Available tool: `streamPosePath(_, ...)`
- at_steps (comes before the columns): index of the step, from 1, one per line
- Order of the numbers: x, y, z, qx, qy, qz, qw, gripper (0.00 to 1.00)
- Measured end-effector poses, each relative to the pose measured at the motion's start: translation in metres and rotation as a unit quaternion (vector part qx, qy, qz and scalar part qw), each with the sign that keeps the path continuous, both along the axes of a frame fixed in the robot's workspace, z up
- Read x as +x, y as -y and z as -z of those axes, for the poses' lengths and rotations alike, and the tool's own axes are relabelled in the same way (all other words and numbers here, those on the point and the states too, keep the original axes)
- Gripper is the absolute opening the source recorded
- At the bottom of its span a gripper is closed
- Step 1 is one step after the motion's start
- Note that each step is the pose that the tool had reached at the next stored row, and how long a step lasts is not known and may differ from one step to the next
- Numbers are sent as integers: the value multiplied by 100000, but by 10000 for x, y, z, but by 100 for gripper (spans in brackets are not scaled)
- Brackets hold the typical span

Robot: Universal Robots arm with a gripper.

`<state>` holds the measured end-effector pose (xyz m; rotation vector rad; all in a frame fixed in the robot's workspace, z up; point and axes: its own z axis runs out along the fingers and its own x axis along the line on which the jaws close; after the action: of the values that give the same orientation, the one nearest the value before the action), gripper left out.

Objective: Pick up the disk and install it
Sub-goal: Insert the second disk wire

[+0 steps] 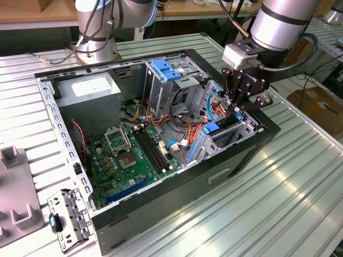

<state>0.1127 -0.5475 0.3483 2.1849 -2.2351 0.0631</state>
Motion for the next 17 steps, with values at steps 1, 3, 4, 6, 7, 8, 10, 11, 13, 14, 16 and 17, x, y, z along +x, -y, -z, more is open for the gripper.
streamPosePath(1,-6,0,0,2,-3,7,100000,11)
streamPosePath(3,-41,0,-1,-1,-4,3,100000,11)
streamPosePath(4,-94,0,0,14,-1,3,100000,11)
streamPosePath(6,-152,0,1,44,0,3,100000,11)
streamPosePath(7,-169,0,0,54,-4,0,100000,11)
streamPosePath(8,-171,1,1,61,1,-2,100000,11)
streamPosePath(10,-172,0,-3,85,2,-3,100000,11)
streamPosePath(11,-173,0,-47,118,-3,2,100000,11)
streamPosePath(13,-173,0,-157,124,-3,1,100000,11)
streamPosePath(14,-173,-1,-200,128,-2,3,100000,11)
streamPosePath(16,-173,-3,-326,122,-4,-1,100000,11)
streamPosePath(17,-173,-5,-369,135,-3,-2,100000,11)
